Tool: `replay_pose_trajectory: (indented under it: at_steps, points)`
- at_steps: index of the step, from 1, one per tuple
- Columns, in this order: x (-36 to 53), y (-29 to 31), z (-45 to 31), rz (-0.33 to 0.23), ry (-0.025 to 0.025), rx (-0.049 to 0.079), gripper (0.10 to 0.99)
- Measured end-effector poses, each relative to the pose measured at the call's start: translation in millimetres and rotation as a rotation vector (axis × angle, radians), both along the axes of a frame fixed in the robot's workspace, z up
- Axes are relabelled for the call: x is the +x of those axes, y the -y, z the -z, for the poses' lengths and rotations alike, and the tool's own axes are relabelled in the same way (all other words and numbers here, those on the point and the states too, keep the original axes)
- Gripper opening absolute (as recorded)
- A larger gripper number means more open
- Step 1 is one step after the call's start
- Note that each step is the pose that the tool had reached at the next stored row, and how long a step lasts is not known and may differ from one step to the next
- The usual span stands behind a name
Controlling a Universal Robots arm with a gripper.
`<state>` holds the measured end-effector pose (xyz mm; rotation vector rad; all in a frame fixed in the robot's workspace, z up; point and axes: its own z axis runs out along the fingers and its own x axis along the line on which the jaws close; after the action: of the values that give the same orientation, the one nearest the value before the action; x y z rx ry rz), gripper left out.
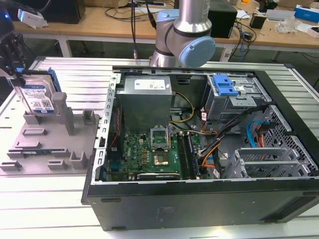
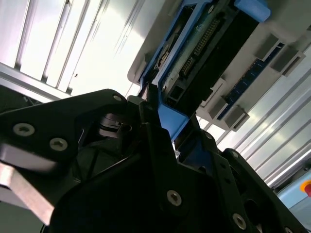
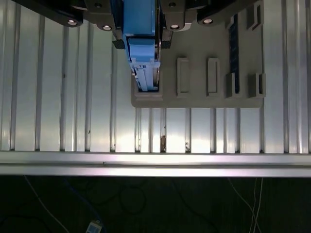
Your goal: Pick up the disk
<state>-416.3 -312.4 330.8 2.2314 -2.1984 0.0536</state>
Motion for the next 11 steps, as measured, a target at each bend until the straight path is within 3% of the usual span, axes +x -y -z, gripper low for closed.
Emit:
replay_pose_trajectory:
  at_steps: [11]
  points:
    - [0.5, 0.0, -49.4, 0.000, 0.0000, 0.000, 0.369]
